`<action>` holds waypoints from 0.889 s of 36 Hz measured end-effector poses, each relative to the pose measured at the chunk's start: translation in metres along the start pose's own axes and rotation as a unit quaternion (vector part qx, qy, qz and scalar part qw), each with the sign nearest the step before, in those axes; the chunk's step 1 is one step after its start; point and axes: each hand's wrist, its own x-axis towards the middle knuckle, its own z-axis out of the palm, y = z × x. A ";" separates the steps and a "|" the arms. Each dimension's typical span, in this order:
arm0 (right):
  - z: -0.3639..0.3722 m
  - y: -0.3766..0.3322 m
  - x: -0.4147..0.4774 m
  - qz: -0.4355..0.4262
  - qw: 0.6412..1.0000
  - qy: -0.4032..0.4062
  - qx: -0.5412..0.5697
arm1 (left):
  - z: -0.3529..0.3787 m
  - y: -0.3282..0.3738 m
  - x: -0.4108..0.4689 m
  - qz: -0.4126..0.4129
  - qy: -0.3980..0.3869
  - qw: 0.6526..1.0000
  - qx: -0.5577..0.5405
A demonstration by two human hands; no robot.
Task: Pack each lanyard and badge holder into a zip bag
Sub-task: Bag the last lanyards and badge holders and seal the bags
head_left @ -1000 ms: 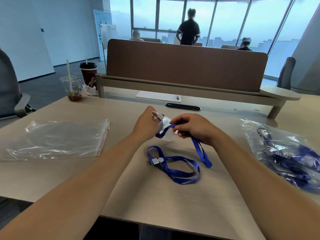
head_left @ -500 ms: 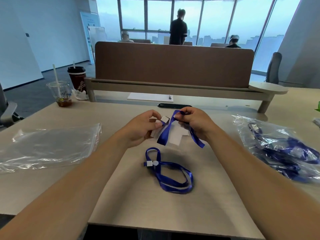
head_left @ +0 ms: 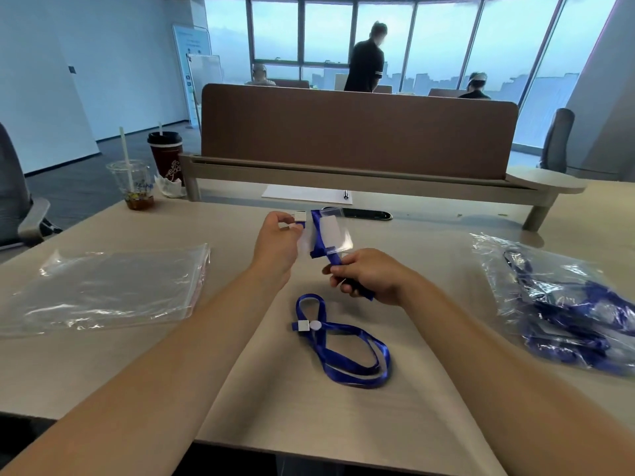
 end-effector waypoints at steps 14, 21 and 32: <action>-0.004 -0.009 0.000 -0.116 0.968 0.111 -0.191 | -0.011 -0.005 -0.003 0.144 -0.076 0.948 0.274; -0.010 -0.013 0.004 -0.167 0.926 0.160 -0.297 | -0.012 0.003 -0.005 0.032 -0.173 0.963 0.205; -0.007 -0.008 0.004 -0.133 0.969 0.103 -0.182 | -0.016 0.005 -0.010 0.001 -0.197 0.956 0.219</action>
